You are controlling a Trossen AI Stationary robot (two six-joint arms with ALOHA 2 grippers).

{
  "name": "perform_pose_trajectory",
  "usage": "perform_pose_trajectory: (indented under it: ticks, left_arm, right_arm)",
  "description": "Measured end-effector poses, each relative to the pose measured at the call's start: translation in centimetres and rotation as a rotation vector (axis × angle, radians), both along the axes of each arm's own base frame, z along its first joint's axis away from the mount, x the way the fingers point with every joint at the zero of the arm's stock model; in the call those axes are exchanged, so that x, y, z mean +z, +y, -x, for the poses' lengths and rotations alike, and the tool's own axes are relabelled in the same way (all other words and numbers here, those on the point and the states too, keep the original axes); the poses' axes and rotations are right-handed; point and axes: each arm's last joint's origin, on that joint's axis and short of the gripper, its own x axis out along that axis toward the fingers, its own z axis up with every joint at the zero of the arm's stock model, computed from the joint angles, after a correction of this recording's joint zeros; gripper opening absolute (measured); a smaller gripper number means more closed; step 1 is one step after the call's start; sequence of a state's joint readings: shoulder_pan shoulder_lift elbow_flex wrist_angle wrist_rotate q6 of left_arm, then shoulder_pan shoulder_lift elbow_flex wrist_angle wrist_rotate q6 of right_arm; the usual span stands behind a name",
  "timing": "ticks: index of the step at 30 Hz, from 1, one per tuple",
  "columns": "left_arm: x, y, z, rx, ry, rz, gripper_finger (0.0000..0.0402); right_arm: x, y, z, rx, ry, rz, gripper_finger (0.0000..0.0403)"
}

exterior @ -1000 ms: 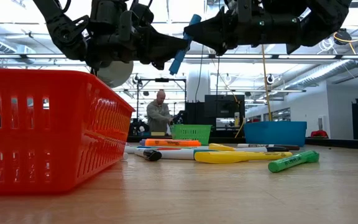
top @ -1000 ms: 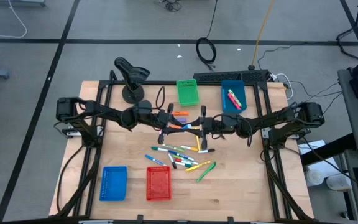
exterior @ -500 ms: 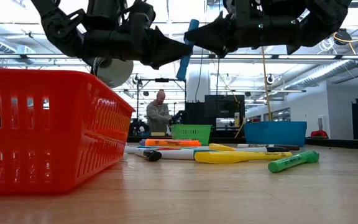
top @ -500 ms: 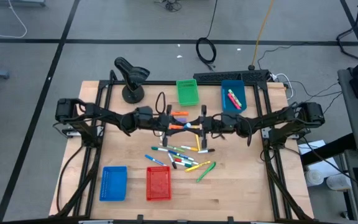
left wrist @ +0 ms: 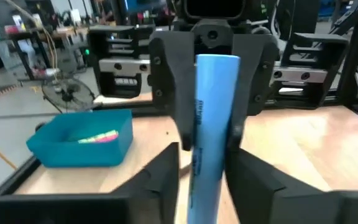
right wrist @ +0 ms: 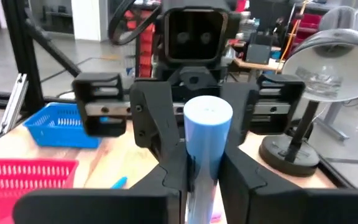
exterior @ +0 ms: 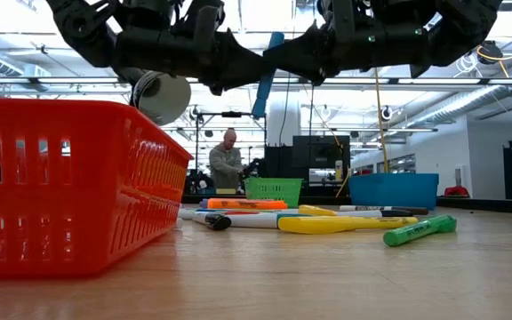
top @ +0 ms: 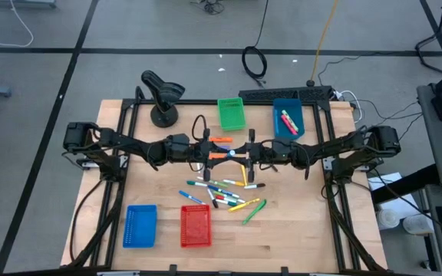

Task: Pick & Place Markers
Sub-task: Put the blue highlighter into the dark blue bin

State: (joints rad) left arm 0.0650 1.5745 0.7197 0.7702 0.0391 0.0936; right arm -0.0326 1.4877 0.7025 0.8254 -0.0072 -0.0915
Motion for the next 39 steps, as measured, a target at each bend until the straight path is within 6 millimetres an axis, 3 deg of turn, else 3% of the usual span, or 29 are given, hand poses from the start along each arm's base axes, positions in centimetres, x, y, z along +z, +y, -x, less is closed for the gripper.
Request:
perform_pose_trajectory:
  ticks: [9,17,21,31,35,39]
  left_arm:
    - [0.6,-0.1,0.1,-0.017,-0.037,-0.066,0.0241]
    - [2.7,-0.3,1.0,-0.024,-0.09,-0.051,0.0266]
    - [2.4,-0.4,1.2,-0.021,-0.056,-0.028,0.0267]
    - [2.2,-0.5,1.3,-0.021,-0.021,-0.036,0.0267]
    - [2.1,-0.5,1.3,-0.011,-0.015,-0.037,0.0267]
    - [2.0,-0.4,1.3,0.009,-0.007,-0.039,0.0267]
  right_arm:
    - [-0.1,-0.2,0.1,-0.007,0.019,0.028,0.0049]
    - [-0.5,-2.0,1.4,-0.09,0.18,0.01,0.0049]
    - [0.6,-2.6,2.1,-0.12,0.165,-0.024,0.0049]
    - [0.6,-4.6,6.4,-0.593,0.435,0.06,0.0049]
    - [1.3,-5.3,8.4,-0.796,0.464,0.068,0.0049]
    - [0.3,-6.0,10.3,-0.911,0.481,0.082,0.0049]
